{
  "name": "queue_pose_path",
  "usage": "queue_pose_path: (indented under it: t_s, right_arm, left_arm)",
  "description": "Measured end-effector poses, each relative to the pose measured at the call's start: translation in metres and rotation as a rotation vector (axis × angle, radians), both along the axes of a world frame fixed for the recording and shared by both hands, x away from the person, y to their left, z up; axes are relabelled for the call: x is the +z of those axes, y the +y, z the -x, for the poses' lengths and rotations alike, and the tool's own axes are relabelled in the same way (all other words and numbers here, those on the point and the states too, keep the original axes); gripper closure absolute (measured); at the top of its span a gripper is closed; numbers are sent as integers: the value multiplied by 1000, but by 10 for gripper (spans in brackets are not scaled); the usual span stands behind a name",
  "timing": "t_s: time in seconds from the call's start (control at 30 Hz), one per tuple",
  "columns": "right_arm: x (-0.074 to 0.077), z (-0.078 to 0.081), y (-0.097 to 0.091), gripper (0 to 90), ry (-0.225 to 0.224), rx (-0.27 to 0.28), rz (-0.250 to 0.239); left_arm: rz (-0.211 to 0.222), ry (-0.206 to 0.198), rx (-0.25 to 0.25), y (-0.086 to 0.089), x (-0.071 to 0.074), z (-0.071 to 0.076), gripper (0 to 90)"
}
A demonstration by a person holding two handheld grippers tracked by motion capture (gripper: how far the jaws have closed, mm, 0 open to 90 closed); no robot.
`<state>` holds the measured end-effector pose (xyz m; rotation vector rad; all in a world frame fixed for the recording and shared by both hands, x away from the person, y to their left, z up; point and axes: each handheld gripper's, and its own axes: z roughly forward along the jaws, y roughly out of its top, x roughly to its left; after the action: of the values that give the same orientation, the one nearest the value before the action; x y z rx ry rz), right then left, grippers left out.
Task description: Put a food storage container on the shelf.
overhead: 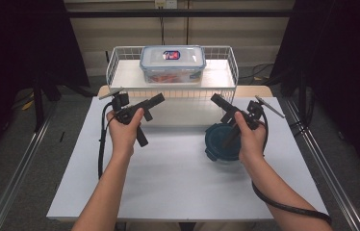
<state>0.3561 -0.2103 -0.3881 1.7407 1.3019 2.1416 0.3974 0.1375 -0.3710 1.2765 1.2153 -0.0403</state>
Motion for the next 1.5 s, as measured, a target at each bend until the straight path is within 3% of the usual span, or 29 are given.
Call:
queue_pose_path:
  t_s: [0.33, 0.53, 0.8, 1.03, 1.5]
  right_arm:
    - [-18, 10, -16, 224, 17, 8, 62]
    - [-23, 15, -25, 205, 38, 18, 90]
    - [-28, 22, -36, 205, 30, 8, 145]
    - [-36, 26, -47, 196, 45, 21, 206]
    - [-47, 33, -72, 201, 90, -2, 263]
  left_arm:
    - [-20, 17, -29, -1, -16, 10, 98]
    - [-29, 42, -50, -3, -23, 15, 83]
    - [-46, 70, -91, -6, -35, 19, 54]
    - [-74, 95, -159, -9, -43, 21, 44]
    - [-78, 69, -195, -9, -47, 24, 41]
